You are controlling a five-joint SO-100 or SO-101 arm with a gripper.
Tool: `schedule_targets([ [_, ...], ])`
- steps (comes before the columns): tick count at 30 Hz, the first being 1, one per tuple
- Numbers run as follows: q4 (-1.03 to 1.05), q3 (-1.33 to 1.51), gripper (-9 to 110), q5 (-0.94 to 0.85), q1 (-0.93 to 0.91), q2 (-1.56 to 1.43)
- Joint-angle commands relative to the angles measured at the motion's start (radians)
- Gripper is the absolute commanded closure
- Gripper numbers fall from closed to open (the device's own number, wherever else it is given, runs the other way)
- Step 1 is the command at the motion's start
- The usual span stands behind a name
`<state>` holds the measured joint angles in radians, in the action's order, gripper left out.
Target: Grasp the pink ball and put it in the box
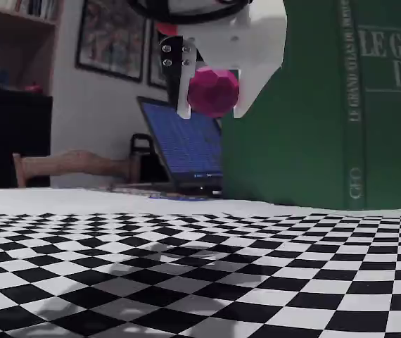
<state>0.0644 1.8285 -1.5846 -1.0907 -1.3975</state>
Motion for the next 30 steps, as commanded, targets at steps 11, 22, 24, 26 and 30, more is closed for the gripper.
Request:
schedule_targets([
  [11, -0.008, 0.138, 101, 0.005, -0.025, -0.296],
  [22, -0.008, 0.216, 101, 0.005, 0.021, -0.387],
  [24, -0.008, 0.221, 101, 0.005, 0.037, -0.391],
  [26, -0.008, 0.227, 101, 0.005, 0.054, -0.399],
  [30, -0.009, 0.241, 101, 0.005, 0.095, -0.416],
])
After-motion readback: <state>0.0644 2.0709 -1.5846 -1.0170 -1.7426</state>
